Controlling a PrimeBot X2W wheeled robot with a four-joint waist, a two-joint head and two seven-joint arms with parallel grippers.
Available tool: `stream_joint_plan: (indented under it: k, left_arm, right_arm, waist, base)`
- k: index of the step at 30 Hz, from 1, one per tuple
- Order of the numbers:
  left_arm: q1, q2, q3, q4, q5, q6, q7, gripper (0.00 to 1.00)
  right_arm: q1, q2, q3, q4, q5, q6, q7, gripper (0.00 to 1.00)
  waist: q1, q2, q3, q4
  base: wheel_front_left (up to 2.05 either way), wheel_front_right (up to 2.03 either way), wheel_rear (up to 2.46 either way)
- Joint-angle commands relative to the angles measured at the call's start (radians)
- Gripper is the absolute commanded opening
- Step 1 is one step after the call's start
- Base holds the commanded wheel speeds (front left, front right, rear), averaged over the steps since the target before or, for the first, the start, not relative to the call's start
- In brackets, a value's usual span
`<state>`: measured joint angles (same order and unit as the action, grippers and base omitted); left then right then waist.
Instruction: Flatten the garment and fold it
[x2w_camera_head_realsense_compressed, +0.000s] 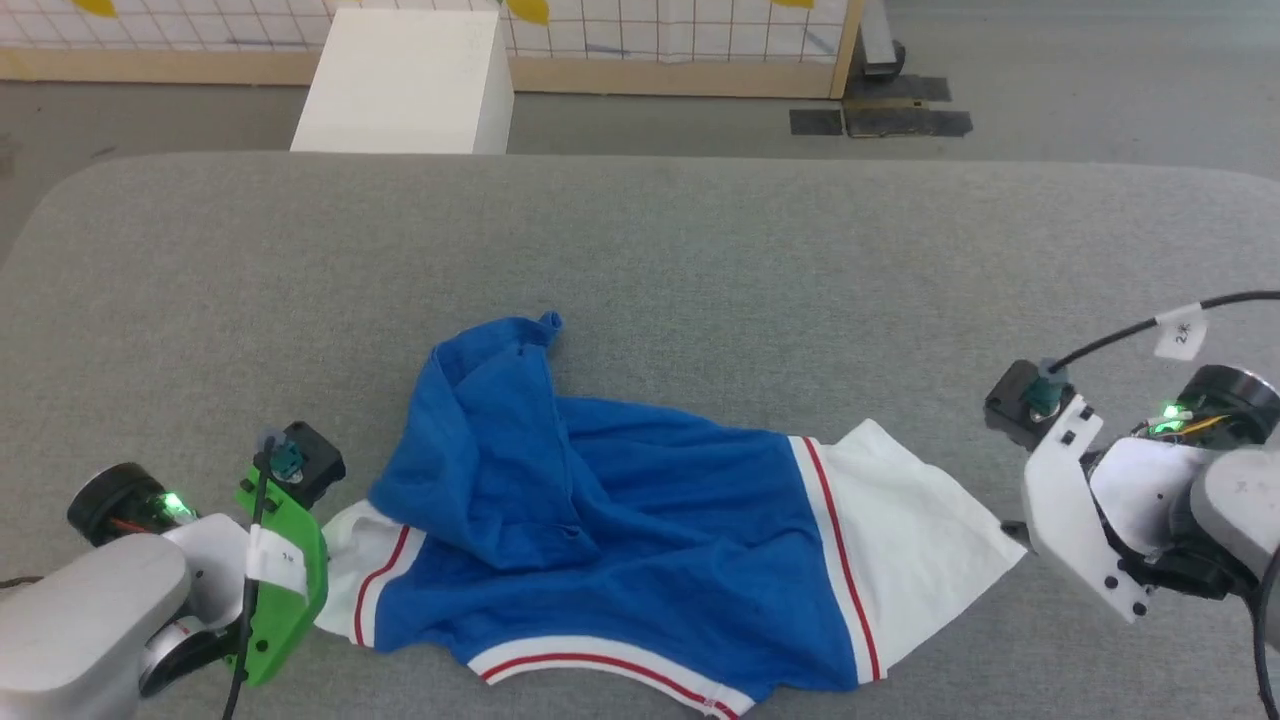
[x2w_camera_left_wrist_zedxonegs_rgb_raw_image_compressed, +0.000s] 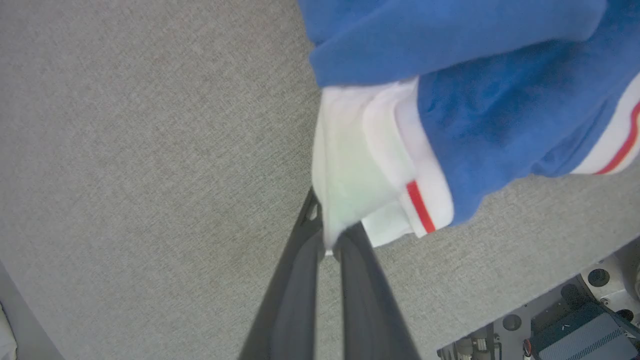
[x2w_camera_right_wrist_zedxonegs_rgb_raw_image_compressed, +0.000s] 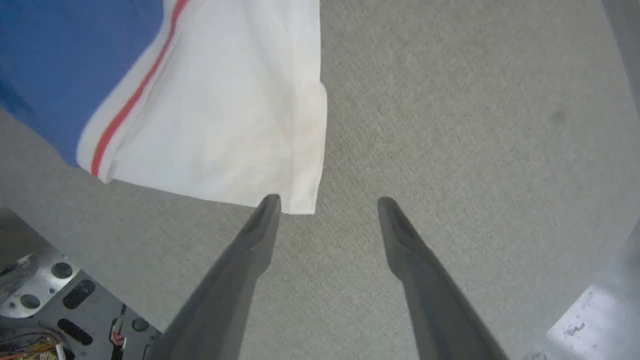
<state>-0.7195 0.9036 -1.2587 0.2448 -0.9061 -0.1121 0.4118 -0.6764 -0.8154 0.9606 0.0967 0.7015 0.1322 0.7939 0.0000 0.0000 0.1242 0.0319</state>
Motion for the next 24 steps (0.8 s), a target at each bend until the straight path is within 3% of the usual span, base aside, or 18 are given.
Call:
stream_joint_plan:
  k: [1,15,16,17,18,24]
  left_arm:
    - [-0.013,-0.009,0.003,-0.004,0.007,0.008,-0.005,0.00]
    - [-0.038,-0.024,0.013,0.006,0.022,0.010,-0.040,0.00]
    - [-0.037,-0.022,0.013,0.008,0.021,0.010,-0.042,0.00]
    - [-0.034,-0.021,0.013,0.010,0.021,0.010,-0.046,0.00]
    - [-0.031,-0.020,0.013,0.012,0.020,0.010,-0.047,0.00]
    - [0.022,-0.027,0.024,0.022,-0.026,0.018,-0.096,0.00]
  right_arm:
    - [-0.025,0.007,0.018,0.031,0.022,-0.002,0.007,1.00]
    - [-0.037,0.140,0.239,0.330,0.144,-0.002,-0.127,1.00]
    - [-0.040,0.143,0.248,0.332,0.147,-0.002,-0.141,0.75]
    - [-0.046,0.143,0.257,0.336,0.147,-0.002,-0.163,0.15]
    - [-0.050,0.142,0.266,0.334,0.146,-0.002,-0.174,0.00]
    - [-0.076,0.127,0.286,0.303,0.128,-0.002,-0.328,0.00]
  waist:
    - [0.0000,0.0000,0.018,0.015]
    - [0.0000,0.0000,0.077,0.033]
    - [0.0000,0.0000,0.078,0.031]
    - [0.0000,0.0000,0.077,0.029]
    - [0.0000,0.0000,0.075,0.028]
    - [0.0000,0.0000,0.021,0.010]
  base:
    - [0.00,0.00,0.00]
    - [0.00,0.00,0.00]
    - [0.00,0.00,0.00]
    - [0.00,0.00,0.00]
    - [0.00,0.00,0.00]
    - [0.00,0.00,0.00]
